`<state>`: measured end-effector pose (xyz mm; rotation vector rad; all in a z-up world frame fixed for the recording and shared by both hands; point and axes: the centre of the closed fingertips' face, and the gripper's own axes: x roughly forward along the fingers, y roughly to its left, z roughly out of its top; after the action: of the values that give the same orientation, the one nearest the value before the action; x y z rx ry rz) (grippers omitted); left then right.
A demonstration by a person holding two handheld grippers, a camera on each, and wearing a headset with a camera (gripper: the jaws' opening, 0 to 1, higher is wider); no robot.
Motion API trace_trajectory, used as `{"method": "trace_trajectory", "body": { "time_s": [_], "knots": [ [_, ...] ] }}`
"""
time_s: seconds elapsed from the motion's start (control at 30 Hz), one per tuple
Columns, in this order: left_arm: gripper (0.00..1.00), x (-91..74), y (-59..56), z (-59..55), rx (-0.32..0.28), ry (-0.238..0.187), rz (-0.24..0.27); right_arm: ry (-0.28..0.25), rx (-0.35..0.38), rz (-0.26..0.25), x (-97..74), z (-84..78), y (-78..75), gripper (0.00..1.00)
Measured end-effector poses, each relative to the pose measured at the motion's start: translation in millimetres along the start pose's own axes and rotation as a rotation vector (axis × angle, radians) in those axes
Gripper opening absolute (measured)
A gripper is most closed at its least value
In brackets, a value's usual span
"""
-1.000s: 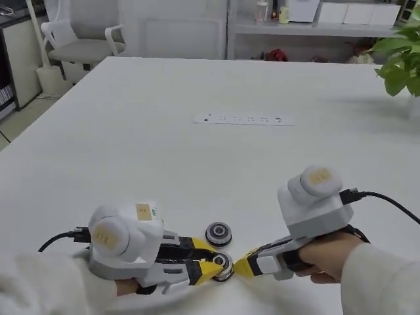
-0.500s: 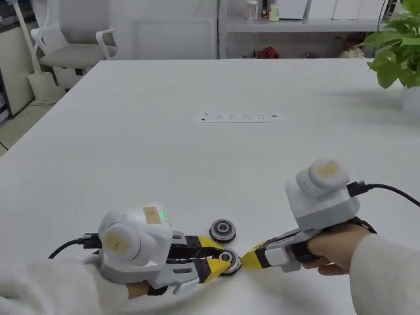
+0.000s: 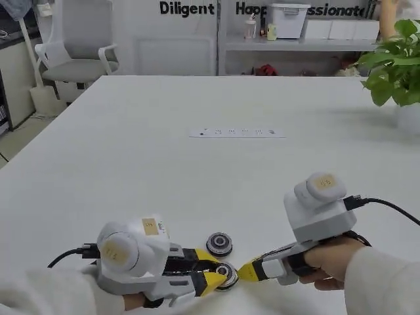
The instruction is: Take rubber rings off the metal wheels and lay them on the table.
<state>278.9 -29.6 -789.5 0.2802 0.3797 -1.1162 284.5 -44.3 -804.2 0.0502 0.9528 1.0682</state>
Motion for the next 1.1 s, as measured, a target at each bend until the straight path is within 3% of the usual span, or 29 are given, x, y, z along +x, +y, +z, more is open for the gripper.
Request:
{"method": "trace_trajectory", "body": {
  "time_s": [0.4, 0.8, 0.97, 1.1],
  "knots": [
    [0.14, 0.4, 0.2, 0.0, 0.01, 0.01, 0.0, -0.015, 0.01, -0.002, -0.1, -0.8, -1.0, 0.0],
    [0.14, -1.3, -3.4, -0.6, 0.004, 0.017, 0.006, -0.018, -0.058, -0.027, -1.8, -3.6, 6.5, 0.0],
    [0.14, -4.8, -10.5, -1.4, 0.006, 0.012, 0.0, -0.04, 0.008, -0.019, -1.9, -10.5, 7.3, 0.0],
    [0.14, -4.9, -13.9, -1.4, 0.008, 0.017, -0.002, -0.048, 0.007, -0.029, -5.0, -11.3, 12.0, 0.0]
  ]
}}
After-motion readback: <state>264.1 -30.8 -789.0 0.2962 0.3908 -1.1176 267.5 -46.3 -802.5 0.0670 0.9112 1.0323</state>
